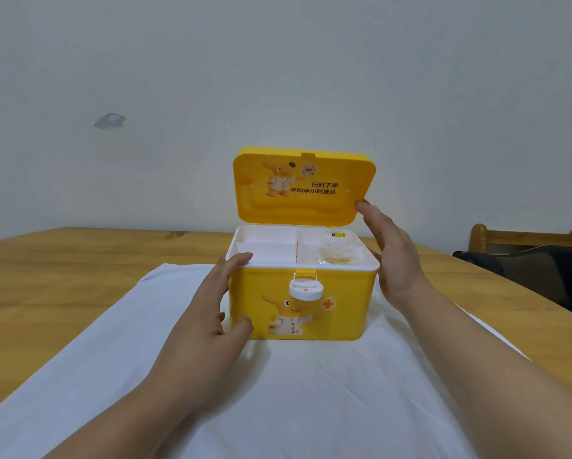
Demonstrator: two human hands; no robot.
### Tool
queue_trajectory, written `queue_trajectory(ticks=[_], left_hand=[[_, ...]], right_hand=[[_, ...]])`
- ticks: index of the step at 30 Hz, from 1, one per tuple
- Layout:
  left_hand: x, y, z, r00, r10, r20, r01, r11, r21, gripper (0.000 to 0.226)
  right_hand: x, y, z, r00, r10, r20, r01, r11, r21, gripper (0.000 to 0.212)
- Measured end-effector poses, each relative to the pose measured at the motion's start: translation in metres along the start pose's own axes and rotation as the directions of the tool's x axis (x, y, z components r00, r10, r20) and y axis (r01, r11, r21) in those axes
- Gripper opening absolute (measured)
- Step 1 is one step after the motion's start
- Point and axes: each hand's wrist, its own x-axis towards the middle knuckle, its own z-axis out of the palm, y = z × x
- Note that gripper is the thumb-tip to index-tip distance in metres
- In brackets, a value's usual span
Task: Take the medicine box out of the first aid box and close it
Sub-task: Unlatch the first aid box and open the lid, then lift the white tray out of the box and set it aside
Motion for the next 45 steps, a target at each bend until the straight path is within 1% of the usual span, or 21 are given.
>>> queue_trajectory(ticks=[2, 3, 5, 6, 8, 10, 13, 17, 21, 24, 30, 33, 34, 36, 37, 39, 43, 45], left_hand=[[0.0, 0.0, 0.0, 1.0, -0.002, -0.002, 0.002, 1.0, -0.002, 0.087], [0.0, -0.001, 0.0, 1.0, -0.003, -0.001, 0.003, 1.0, 0.0, 0.087], [0.0, -0.001, 0.0, 1.0, -0.006, 0.0, 0.006, 1.0, 0.007, 0.088], [0.0, -0.001, 0.0, 1.0, -0.006, 0.0, 0.006, 1.0, 0.01, 0.088], [0.0, -0.001, 0.0, 1.0, -0.006, -0.002, 0.006, 1.0, 0.015, 0.089], [0.0, 0.0, 0.001, 1.0, -0.006, -0.008, 0.006, 1.0, 0.019, 0.089], [0.0, -0.001, 0.002, 1.0, -0.003, -0.012, 0.003, 1.0, 0.028, 0.088], [0.001, -0.002, 0.002, 1.0, -0.002, -0.02, 0.002, 1.0, 0.026, 0.089], [0.001, -0.003, 0.003, 1.0, -0.007, -0.029, 0.008, 1.0, 0.027, 0.09], [0.001, -0.002, 0.003, 0.999, -0.02, -0.038, 0.021, 1.0, 0.017, 0.09], [0.0, 0.001, 0.006, 0.998, -0.037, -0.046, 0.036, 0.999, -0.019, 0.09], [0.0, 0.001, 0.006, 0.998, -0.039, -0.047, 0.037, 0.999, -0.027, 0.09], [0.0, 0.001, 0.007, 0.998, -0.036, -0.049, 0.034, 0.999, -0.028, 0.09], [0.0, 0.002, 0.006, 0.998, -0.035, -0.049, 0.034, 0.999, -0.024, 0.091], [-0.001, 0.002, 0.006, 0.998, -0.036, -0.049, 0.035, 0.999, -0.024, 0.09], [-0.001, 0.002, 0.006, 0.998, -0.034, -0.047, 0.034, 0.999, -0.02, 0.09], [-0.002, 0.002, 0.006, 0.998, -0.029, -0.052, 0.028, 1.0, -0.011, 0.09], [-0.002, 0.002, 0.005, 0.998, -0.029, -0.05, 0.029, 1.0, -0.01, 0.09]], right_hand=[[0.004, 0.002, 0.002, 0.997, 0.048, 0.06, -0.052, 0.996, 0.069, 0.028], [0.005, 0.002, 0.003, 0.992, 0.054, 0.115, -0.066, 0.993, 0.103, 0.026], [0.01, 0.004, 0.003, 0.979, 0.068, 0.194, -0.097, 0.985, 0.141, 0.031], [0.013, 0.005, 0.002, 0.977, 0.071, 0.203, -0.1, 0.986, 0.133, 0.031], [0.019, 0.007, -0.001, 0.978, 0.063, 0.2, -0.084, 0.992, 0.098, 0.042], [0.026, 0.008, -0.002, 0.975, 0.093, 0.2, -0.116, 0.988, 0.105, 0.05], [0.03, 0.007, 0.001, 0.962, 0.111, 0.249, -0.147, 0.98, 0.134, 0.044], [0.034, 0.004, 0.005, 0.965, 0.131, 0.229, -0.172, 0.97, 0.171, 0.036], [0.04, 0.007, 0.006, 0.96, 0.17, 0.224, -0.207, 0.966, 0.154, 0.04], [0.044, 0.01, 0.007, 0.952, 0.223, 0.211, -0.26, 0.951, 0.169, 0.038], [0.05, 0.013, 0.007, 0.924, 0.348, 0.157, -0.363, 0.928, 0.082, 0.039], [0.049, 0.014, 0.007, 0.901, 0.42, 0.114, -0.428, 0.902, 0.057, 0.022], [0.049, 0.013, 0.006, 0.888, 0.45, 0.094, -0.456, 0.889, 0.05, 0.023], [0.048, 0.013, 0.005, 0.866, 0.496, 0.064, -0.498, 0.866, 0.041, 0.035], [0.047, 0.012, 0.005, 0.86, 0.507, 0.055, -0.509, 0.86, 0.038, 0.04], [0.046, 0.01, 0.006, 0.858, 0.512, 0.036, -0.513, 0.858, 0.031, 0.042], [0.043, 0.006, 0.007, 0.861, 0.508, 0.036, -0.508, 0.861, 0.006, 0.04], [0.042, 0.002, 0.009, 0.866, 0.498, 0.044, -0.496, 0.867, -0.056, 0.032]])
